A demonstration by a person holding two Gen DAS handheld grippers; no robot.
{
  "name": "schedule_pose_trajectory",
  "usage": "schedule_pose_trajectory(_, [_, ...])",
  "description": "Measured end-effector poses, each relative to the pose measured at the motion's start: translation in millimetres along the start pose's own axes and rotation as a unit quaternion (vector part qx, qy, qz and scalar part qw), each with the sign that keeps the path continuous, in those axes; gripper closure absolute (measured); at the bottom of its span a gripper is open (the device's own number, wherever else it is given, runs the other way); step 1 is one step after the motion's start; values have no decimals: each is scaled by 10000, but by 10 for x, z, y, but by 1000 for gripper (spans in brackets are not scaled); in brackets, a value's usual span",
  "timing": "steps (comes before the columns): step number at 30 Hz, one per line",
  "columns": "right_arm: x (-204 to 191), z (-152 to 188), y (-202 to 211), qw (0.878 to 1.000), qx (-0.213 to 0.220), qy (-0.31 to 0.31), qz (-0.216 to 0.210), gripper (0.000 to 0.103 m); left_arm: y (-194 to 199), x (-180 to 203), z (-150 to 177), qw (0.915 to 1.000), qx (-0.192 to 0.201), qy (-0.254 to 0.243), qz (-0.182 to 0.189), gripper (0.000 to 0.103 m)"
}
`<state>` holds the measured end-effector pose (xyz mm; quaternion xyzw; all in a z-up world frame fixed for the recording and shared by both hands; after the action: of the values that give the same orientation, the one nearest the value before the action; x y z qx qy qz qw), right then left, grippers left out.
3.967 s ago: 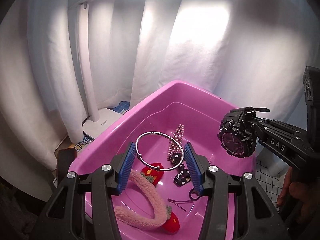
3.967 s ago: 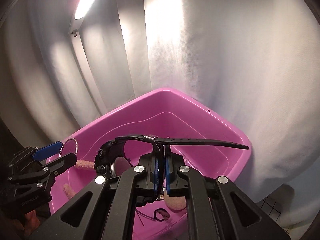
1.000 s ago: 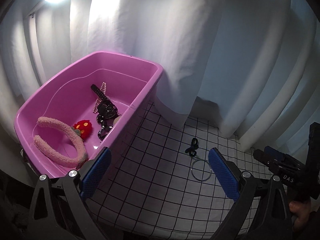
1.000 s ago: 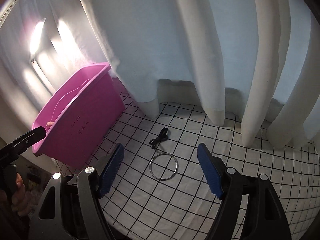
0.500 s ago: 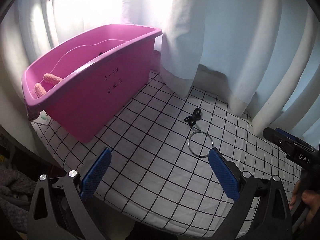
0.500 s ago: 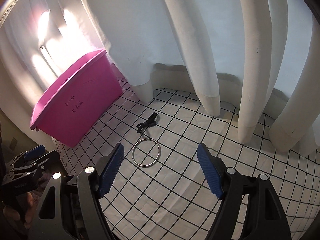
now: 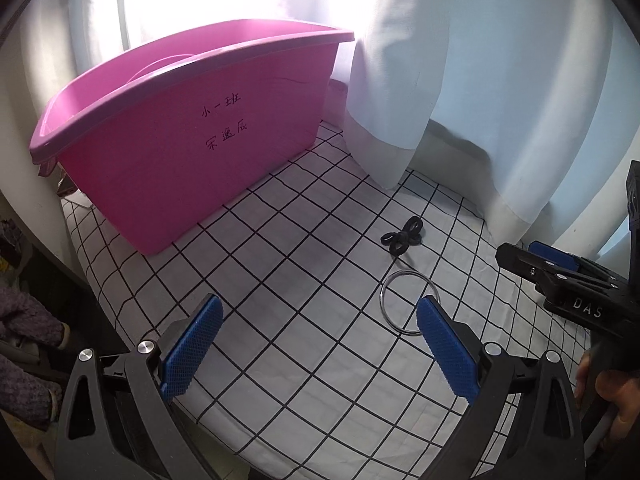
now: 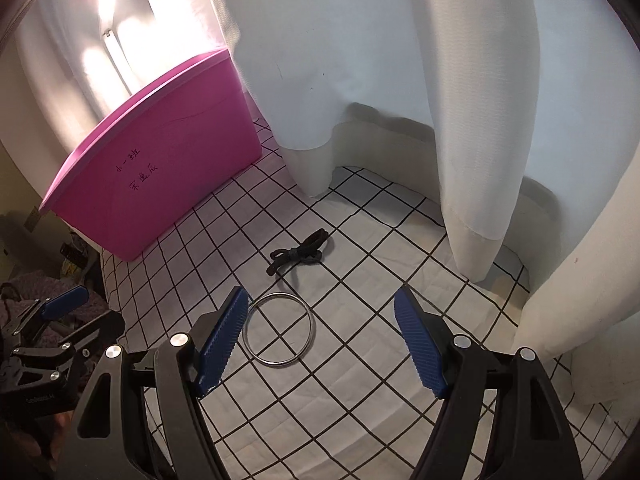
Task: Organize jewelry
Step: 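Withdraw both grippers from the tub back over the table, then reach the left gripper to the large silver ring while the right gripper reaches the black cord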
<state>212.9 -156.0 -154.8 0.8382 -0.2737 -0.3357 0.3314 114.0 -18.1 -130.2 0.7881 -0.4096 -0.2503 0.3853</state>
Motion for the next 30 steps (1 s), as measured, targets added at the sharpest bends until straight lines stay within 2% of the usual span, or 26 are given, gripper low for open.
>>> schedule_pose_trajectory(6, [128,-108,-438,9957,-309,691,-533,31,-118,178,299,9959,-95,710,-557,7])
schedule_pose_trajectory(10, [206,-158,-716,9864,-575,1393,-656,31,-209,346,464,9903,-153,1094,-838,7])
schedule_pose_trajectory(13, [272,-174,-889,9792,-754,1681,-846,31,-302,475,539,9872,-198,1253,-970,7])
schedule_pose_trajectory(22, [345,-181,-1222,9552,-1137,2378,-1346,31,-557,769,532,9804,-269,1659,-1030,7])
schedule_pose_trajectory(25, [321,-203,-1272,9477,-1128,2653,-1370,31,-640,870,497,9797,-321,1690,-1031,7])
schedule_pose_trajectory(30, [336,-254,-1317,9465,-1080,2591,-1590,31,-729,1022,530,9808,-396,1589,-1063,7])
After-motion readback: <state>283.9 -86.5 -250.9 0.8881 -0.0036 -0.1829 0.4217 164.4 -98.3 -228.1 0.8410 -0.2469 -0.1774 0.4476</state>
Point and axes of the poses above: each gripper's, at about its wrist camera, not at the fingertips, and y roughly against the way its jaws point, x to its right, z to its underside, the point moved 9 cm from there along -y, roughly the way its jaws point, and after that the axes turned 13 degrees about -z, right-handed, at the moved point
